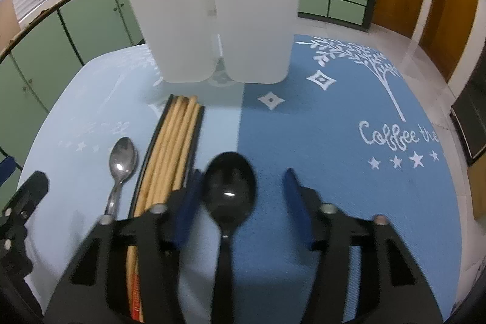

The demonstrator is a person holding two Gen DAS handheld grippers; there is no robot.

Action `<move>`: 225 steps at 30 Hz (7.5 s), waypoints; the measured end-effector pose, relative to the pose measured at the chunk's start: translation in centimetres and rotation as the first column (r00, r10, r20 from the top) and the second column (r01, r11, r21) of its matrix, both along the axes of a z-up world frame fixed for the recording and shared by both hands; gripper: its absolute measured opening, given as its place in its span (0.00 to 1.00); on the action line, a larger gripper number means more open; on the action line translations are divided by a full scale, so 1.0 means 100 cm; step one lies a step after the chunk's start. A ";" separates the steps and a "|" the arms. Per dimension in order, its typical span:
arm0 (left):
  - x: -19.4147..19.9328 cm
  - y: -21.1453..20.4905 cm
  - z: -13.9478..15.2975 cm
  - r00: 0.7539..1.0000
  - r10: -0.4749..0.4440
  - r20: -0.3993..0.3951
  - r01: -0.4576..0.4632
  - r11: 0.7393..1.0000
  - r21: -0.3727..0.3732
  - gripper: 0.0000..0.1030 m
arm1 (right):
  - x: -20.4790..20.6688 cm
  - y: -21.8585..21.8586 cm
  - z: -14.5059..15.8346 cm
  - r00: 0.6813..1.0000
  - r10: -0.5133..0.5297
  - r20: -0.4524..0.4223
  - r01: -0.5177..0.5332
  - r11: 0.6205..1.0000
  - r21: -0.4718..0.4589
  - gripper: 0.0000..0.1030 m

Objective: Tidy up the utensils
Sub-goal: 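Lower the right gripper onto the black spoon and close it, then grasp the silver spoon with the left gripper while the right holds the black spoon, then lift both spoons and drop them into the white holder, opening both grippers, then pull both tools back from the holder over the chopsticks, then grasp a black chopstick with the right gripper, then grasp a second black chopstick with the left gripper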

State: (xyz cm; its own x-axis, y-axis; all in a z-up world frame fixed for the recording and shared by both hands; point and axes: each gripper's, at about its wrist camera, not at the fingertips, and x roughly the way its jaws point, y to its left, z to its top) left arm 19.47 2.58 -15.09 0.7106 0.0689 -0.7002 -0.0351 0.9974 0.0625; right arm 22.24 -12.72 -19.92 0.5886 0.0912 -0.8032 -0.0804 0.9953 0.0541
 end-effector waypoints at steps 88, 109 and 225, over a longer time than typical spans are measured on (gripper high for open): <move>0.076 -0.049 0.185 0.783 -0.189 0.592 0.355 0.918 -0.176 0.26 | 0.100 -0.074 0.194 0.793 -0.063 0.606 -0.108 0.965 0.241 0.33; 0.140 -0.047 0.122 0.887 -0.164 0.433 0.285 0.930 -0.231 0.30 | 0.133 -0.073 0.130 0.864 -0.110 0.492 -0.019 0.968 0.250 0.43; -0.109 -0.039 0.008 0.975 -0.218 -0.036 0.216 0.974 -0.067 0.06 | -0.165 -0.028 0.034 0.987 0.099 0.125 -0.110 0.991 0.082 0.06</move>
